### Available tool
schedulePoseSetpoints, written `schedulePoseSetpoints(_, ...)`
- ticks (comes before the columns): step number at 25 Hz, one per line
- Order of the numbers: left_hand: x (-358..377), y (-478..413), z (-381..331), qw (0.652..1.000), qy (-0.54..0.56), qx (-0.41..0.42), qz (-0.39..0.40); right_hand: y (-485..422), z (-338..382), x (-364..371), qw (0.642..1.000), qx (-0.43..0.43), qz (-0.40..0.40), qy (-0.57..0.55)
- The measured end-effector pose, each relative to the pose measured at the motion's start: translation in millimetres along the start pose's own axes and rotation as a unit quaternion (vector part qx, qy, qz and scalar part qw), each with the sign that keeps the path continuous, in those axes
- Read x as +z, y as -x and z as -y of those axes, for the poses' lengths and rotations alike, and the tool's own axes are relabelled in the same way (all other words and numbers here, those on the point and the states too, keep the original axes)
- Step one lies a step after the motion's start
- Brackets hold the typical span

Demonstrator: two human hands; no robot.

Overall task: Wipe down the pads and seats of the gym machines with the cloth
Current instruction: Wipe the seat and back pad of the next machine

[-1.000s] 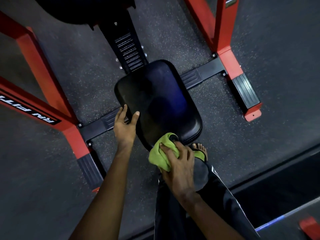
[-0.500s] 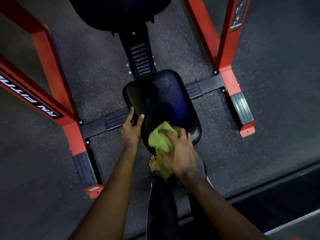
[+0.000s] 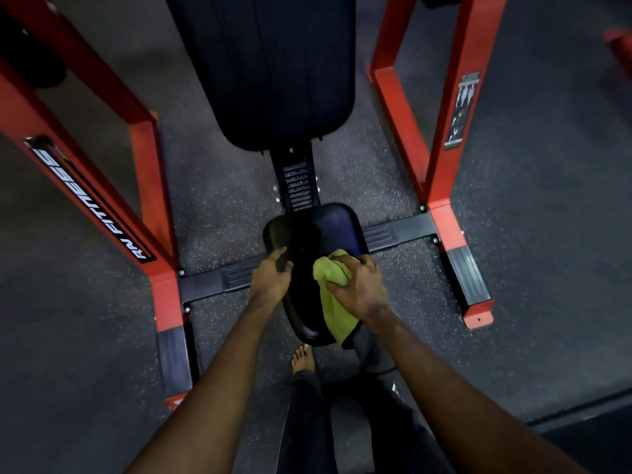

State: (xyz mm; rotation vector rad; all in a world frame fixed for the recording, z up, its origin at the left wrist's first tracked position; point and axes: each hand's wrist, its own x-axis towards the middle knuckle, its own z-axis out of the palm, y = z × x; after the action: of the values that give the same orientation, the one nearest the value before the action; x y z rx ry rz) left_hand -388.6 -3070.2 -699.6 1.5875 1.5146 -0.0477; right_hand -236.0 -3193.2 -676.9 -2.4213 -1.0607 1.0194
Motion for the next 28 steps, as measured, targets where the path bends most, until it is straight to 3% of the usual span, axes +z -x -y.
schedulePoseSetpoints(4, -58, 21, -82, 0.994, 0.063, 0.07, -0.056, -18, 51, -75, 0.998, -0.04, -0.043, -0.025)
schedulePoseSetpoints(10, -148, 55, -185, 0.975, 0.05, 0.157, -0.147, -31, 137, -188, 0.985, -0.114, -0.113, -0.056)
schedulePoseSetpoints(21, -261, 100, -298, 0.942, 0.022, 0.231, -0.241, -17, 260, -340, 0.957, -0.214, -0.172, -0.099)
schedulePoseSetpoints(28, -330, 59, -347, 0.925, 0.018, 0.272, -0.267, -55, 331, -390, 0.945, -0.242, -0.203, -0.084)
